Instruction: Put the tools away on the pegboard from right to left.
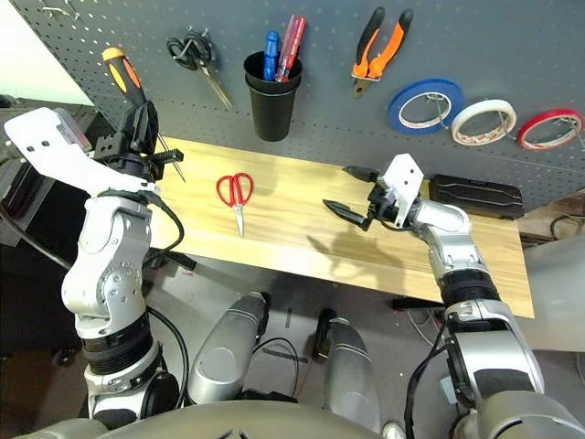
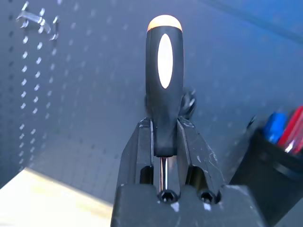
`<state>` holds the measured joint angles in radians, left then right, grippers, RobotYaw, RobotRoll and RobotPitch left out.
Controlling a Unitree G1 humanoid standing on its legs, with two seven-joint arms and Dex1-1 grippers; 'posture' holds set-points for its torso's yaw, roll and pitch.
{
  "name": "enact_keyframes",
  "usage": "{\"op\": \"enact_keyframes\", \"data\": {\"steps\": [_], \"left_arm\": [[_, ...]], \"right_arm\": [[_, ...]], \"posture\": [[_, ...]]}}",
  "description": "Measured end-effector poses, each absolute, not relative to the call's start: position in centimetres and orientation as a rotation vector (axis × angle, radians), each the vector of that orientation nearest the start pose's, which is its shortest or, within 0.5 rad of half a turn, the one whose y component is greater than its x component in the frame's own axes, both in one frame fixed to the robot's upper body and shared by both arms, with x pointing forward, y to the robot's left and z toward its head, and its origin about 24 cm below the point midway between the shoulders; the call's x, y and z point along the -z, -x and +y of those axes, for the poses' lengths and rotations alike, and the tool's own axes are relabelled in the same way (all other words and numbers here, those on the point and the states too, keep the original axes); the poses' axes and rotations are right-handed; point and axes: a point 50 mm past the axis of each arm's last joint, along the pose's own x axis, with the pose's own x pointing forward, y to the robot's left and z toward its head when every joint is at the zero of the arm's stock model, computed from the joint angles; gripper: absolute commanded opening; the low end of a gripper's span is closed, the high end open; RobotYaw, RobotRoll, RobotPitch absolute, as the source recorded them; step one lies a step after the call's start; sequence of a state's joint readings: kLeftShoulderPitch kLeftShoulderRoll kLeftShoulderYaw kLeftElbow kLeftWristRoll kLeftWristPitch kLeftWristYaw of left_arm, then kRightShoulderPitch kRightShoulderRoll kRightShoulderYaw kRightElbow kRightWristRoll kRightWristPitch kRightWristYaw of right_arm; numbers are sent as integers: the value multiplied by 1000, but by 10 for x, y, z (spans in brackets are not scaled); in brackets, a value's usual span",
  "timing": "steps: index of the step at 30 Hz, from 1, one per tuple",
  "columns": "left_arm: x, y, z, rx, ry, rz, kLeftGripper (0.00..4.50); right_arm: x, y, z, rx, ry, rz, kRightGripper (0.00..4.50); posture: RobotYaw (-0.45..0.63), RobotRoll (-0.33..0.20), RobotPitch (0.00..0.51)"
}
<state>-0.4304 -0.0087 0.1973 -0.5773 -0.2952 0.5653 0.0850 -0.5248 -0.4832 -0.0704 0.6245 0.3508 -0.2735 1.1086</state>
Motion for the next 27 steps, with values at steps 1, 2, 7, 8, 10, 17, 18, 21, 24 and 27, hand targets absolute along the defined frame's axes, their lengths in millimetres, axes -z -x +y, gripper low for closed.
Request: {"op": "enact_keyframes", "data": {"steps": [1, 2, 7, 8, 10, 17, 18, 21, 24, 27], "left_arm": [[-228, -270, 151, 61, 276, -432, 512], [-233, -271, 150, 70, 274, -443, 512], [-245, -274, 147, 95, 276, -476, 512], [-248, -276, 146, 101, 277, -479, 512], [-251, -279, 144, 111, 278, -480, 512], [-264, -285, 140, 143, 288, -508, 512], [-267, -285, 140, 147, 290, -514, 512], [-272, -289, 137, 167, 292, -523, 512], [-273, -290, 137, 174, 289, -522, 512], [-277, -293, 136, 185, 286, -526, 512]], "right_arm": [[-115, -322, -226, -918, 196, -180, 4500], [-120, -322, -229, -914, 187, -198, 4500], [-137, -320, -237, -919, 145, -250, 4500], [-140, -320, -238, -922, 135, -255, 4500], [-147, -319, -243, -925, 126, -264, 4500], [-166, -318, -255, -930, 114, -303, 4500], [-168, -317, -256, -932, 115, -307, 4500], [-173, -316, -260, -932, 110, -319, 4500], [-179, -314, -263, -934, 116, -354, 4500], [-183, -313, -264, -936, 113, -360, 4500]], "posture": [[371, 0, 222], [362, 0, 221], [335, 0, 217], [331, 0, 216], [323, 0, 216], [294, 0, 212], [285, 0, 210], [271, 0, 207], [266, 0, 206], [258, 0, 204]]}}
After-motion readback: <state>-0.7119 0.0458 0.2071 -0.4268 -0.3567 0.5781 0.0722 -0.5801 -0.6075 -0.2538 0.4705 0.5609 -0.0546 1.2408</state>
